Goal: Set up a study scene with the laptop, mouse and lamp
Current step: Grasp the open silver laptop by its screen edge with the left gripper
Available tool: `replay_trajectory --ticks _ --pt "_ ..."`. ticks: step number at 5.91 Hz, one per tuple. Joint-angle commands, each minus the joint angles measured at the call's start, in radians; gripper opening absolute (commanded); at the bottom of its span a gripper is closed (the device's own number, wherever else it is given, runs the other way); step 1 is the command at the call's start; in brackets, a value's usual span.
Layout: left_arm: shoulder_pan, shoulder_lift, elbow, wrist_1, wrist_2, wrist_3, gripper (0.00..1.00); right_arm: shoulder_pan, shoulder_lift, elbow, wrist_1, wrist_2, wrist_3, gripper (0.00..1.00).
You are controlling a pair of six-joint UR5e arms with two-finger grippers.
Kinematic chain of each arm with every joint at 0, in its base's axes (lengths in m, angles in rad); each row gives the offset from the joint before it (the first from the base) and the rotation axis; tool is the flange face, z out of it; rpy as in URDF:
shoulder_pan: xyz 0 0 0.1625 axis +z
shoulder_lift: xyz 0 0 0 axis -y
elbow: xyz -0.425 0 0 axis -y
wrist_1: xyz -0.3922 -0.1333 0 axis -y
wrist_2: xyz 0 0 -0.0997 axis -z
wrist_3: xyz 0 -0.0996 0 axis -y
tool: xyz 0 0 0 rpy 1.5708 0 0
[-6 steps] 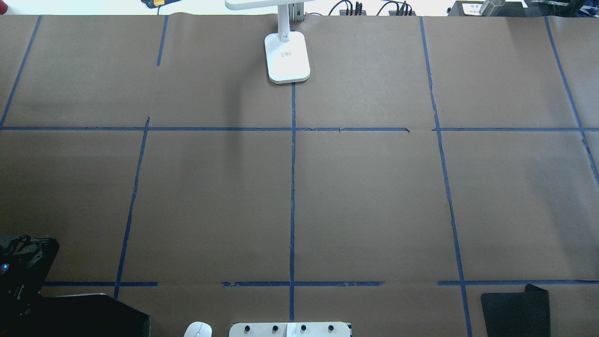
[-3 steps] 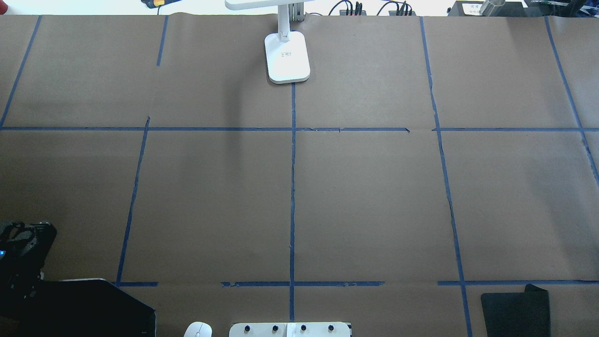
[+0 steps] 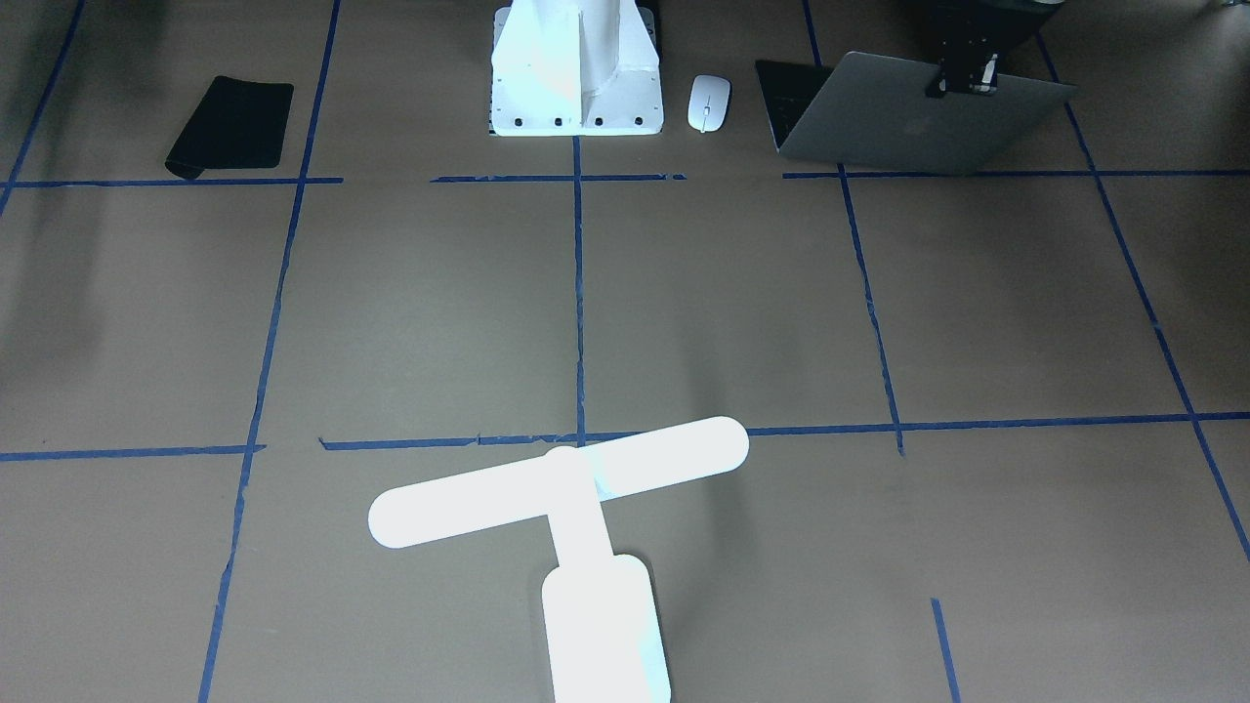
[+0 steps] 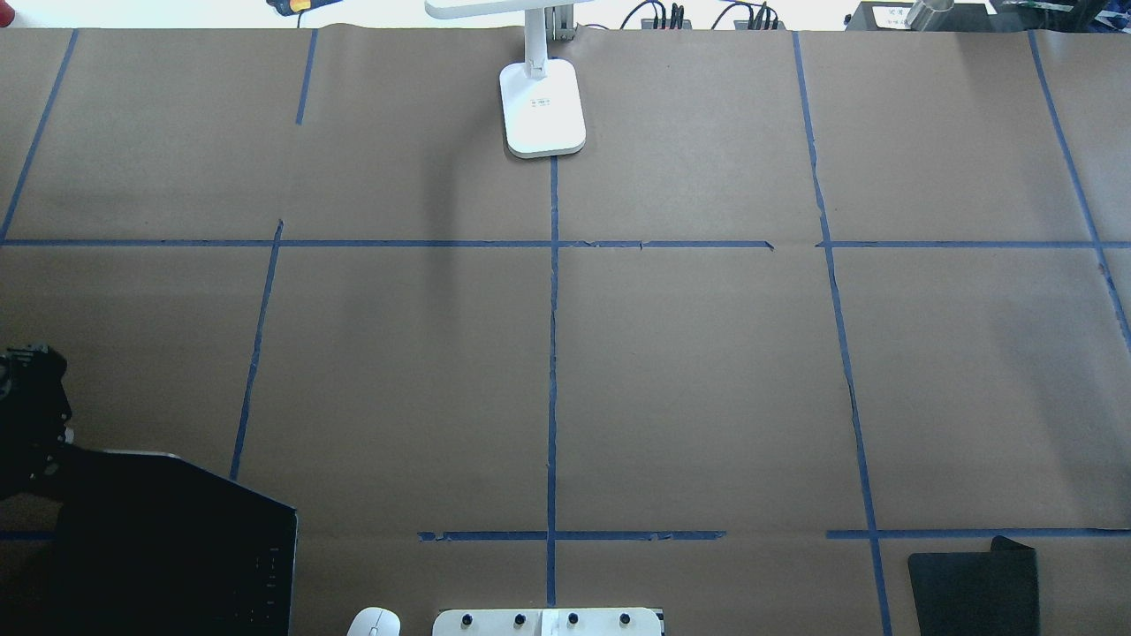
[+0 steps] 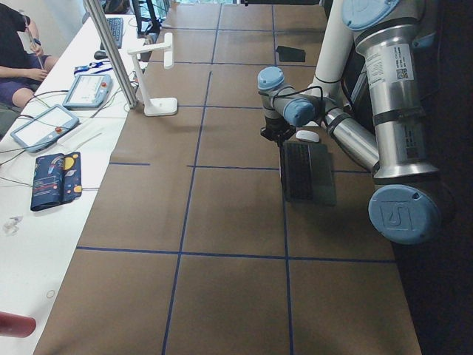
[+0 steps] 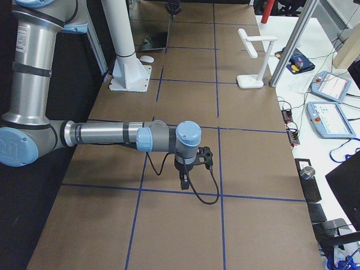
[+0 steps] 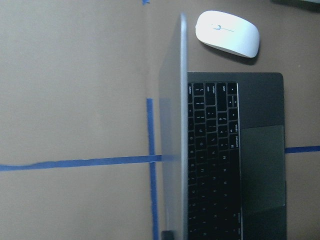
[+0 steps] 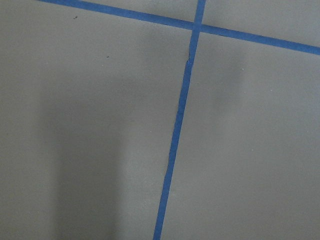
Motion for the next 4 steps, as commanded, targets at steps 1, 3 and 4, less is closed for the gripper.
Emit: replay_trajectory --ticks 1,3,4 --pt "-0.055 -0.090 0.017 0.006 0.018 0.040 0.00 0.000 0.001 0.000 0.000 0.000 0.000 1.00" --pt "-0.088 -0.302 0.093 0.119 0.055 0.043 0.00 0.000 0.001 0.000 0.000 0.000 0.000 1.00" --pt "-0.104 -0.435 0.154 0.190 0.072 0.041 0.00 0.000 0.001 0.000 0.000 0.000 0.000 1.00"
